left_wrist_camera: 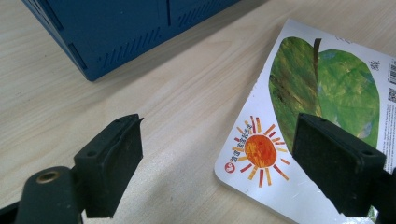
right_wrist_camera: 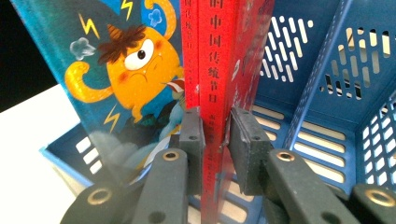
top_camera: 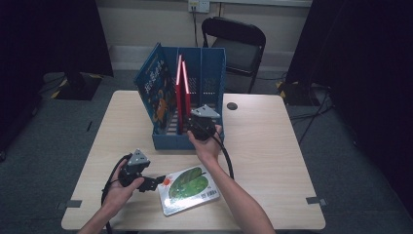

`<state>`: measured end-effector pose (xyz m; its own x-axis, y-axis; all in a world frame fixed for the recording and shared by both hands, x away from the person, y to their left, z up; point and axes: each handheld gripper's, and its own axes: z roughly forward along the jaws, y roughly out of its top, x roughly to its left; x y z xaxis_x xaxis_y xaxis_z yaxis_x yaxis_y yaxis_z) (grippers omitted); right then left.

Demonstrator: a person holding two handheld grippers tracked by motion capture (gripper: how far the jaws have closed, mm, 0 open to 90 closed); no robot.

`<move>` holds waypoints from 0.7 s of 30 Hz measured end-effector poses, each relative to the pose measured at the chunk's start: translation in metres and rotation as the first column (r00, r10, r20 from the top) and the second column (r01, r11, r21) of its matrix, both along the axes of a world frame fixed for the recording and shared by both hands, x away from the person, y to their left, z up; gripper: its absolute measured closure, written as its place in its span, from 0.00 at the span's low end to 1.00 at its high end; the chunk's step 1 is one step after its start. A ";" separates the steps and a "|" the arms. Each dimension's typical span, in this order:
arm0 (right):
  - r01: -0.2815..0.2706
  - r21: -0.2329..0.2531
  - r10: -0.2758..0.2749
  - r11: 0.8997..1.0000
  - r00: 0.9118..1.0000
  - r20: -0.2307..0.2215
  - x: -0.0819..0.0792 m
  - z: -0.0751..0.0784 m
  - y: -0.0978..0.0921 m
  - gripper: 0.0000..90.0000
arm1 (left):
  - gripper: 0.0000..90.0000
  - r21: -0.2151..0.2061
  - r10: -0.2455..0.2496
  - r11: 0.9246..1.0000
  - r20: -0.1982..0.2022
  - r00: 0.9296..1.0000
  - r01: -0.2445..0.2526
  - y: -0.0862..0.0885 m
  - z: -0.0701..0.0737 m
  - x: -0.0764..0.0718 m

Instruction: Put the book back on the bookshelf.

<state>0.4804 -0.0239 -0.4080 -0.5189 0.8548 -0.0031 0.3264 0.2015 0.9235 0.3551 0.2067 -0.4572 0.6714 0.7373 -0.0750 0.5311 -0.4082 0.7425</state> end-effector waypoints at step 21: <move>-0.023 -0.019 0.022 1.000 1.000 -0.014 0.026 0.004 0.017 0.82 | 0.18 0.002 -0.005 1.000 -0.002 1.000 0.005 0.000 0.001 0.000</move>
<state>0.5066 -0.0068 -0.4038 -0.5382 0.8427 -0.0125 0.3340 0.2269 0.9148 0.3549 0.2071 -0.4565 0.6750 0.7340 -0.0750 0.5306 -0.4123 0.7406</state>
